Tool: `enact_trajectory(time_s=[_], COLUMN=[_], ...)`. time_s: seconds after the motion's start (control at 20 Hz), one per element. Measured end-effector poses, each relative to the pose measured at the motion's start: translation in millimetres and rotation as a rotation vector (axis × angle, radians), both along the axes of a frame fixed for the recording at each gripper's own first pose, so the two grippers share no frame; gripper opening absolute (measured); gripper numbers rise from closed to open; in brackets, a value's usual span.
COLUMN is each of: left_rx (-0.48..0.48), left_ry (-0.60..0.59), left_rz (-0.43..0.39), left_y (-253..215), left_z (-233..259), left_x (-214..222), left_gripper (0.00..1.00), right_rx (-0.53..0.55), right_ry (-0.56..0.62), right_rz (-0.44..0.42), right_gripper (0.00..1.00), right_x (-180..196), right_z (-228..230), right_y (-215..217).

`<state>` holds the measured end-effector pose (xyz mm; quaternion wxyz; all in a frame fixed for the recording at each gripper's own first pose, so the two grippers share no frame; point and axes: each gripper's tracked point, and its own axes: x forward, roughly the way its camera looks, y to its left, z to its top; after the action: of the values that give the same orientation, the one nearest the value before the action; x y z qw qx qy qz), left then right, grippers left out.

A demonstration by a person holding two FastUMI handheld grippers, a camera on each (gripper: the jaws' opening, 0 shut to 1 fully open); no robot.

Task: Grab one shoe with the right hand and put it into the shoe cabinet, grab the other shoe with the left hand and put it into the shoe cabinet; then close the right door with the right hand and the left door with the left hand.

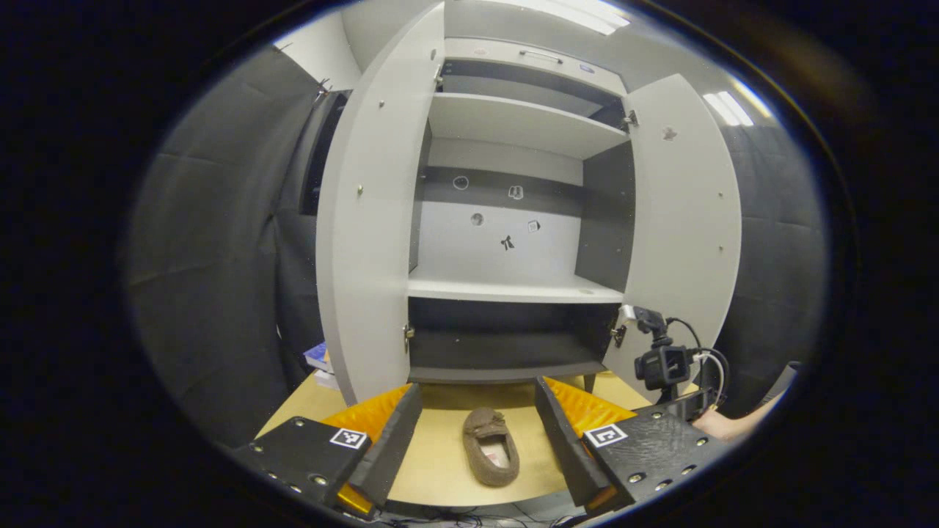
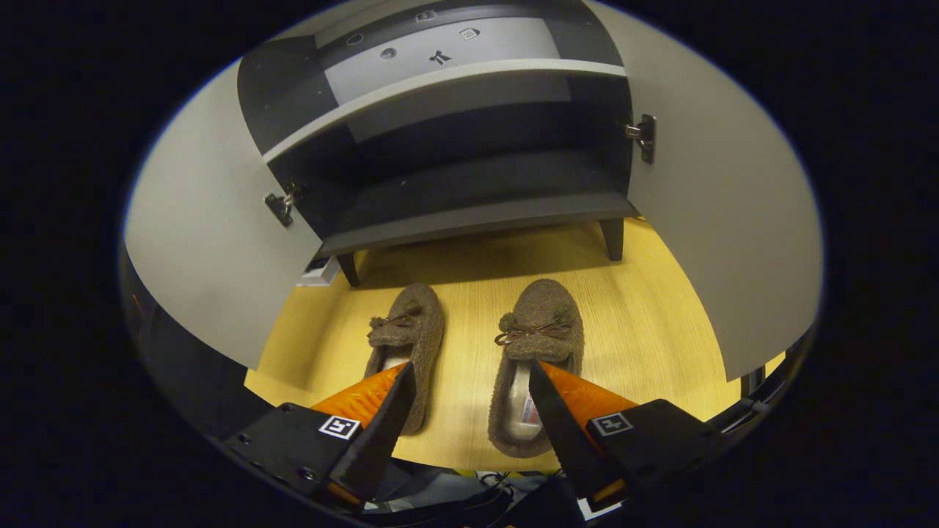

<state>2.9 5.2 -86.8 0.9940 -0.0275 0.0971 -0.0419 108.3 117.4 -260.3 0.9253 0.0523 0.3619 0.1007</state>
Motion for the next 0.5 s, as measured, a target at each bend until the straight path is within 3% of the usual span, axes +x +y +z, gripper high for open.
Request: enact_trajectory(time_s=[0.15, 0.2, 0.25, 0.3, 0.4, 0.45, 0.5], left_rx=[0.007, 0.011, 0.015, 0.018, 0.034, 0.053, 0.067], left_ry=[0.013, 0.017, 0.02, 0.021, 0.024, 0.027, 0.033], left_rz=[0.012, 0.016, 0.019, 0.021, 0.017, 0.016, 0.016], left_y=[7, 9, 11, 13, 15, 16, 17], left_z=[-6, -8, -8, -10, -15, -19, -25], left_x=[0, -1, -1, -1, -1, -1, -2], left_gripper=[0.91, 0.84, 0.84, 0.91, 0.91, 0.98, 0.84], right_rx=[-0.04, -0.052, -0.059, -0.065, -0.099, -0.116, -0.137], right_ry=[0.036, 0.055, 0.075, 0.084, 0.085, 0.082, 0.078], right_rz=[0.031, 0.025, 0.017, 0.004, -0.024, -0.033, -0.039], right_gripper=[0.98, 0.99, 0.98, 0.99, 0.98, 0.98, 0.98], right_x=[5, 7, 9, 12, 24, 30, 37], right_z=[-25, -33, -43, -48, -58, -64, -70], right_y=[9, 9, 10, 10, 2, 1, 2])
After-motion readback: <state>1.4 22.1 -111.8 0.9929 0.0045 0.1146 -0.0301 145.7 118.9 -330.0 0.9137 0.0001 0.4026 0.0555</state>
